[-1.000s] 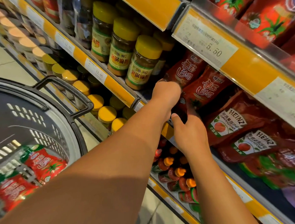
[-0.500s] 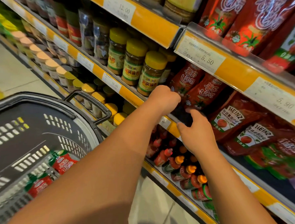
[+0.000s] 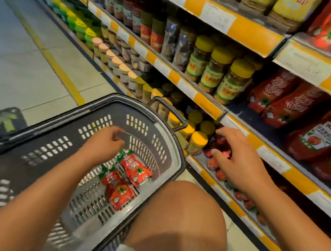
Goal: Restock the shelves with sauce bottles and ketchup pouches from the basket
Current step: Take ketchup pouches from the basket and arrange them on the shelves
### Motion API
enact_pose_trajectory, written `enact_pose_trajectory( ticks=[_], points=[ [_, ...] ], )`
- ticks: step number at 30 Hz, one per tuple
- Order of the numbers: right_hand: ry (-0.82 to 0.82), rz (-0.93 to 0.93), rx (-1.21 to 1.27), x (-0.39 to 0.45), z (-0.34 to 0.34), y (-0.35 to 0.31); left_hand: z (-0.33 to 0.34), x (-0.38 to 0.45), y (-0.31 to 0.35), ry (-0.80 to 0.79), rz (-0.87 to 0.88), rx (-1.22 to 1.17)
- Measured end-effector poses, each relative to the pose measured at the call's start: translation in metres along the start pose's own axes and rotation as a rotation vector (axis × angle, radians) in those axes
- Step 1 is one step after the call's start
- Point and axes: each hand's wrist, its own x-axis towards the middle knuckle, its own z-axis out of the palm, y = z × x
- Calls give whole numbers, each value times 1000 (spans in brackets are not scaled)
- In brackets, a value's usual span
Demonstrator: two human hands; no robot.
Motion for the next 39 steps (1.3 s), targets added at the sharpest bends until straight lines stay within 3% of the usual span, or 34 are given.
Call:
enact_pose_trajectory(
  ticks=[4,8,16,20,25,39],
  points=[
    [-91,-50,24,3,19,-35,27,10,-90,4,-283,-112],
    [-305,-141,-40,26,51,-72,71,19,-157,-64,-553,-347],
    [-655,-288,-345,79,122,-153,138,27,-184,-126,-840,-550],
    [-694,-257,-292,86,163,-158,163,36,-189,-120,-869,-565],
    [-875,-208,-362,89,175,-134,182,39,-193,-75,-915,-625],
    [-907,-250,-410,91,189,-143,192,48,-185,-63,-835,-603]
  ],
)
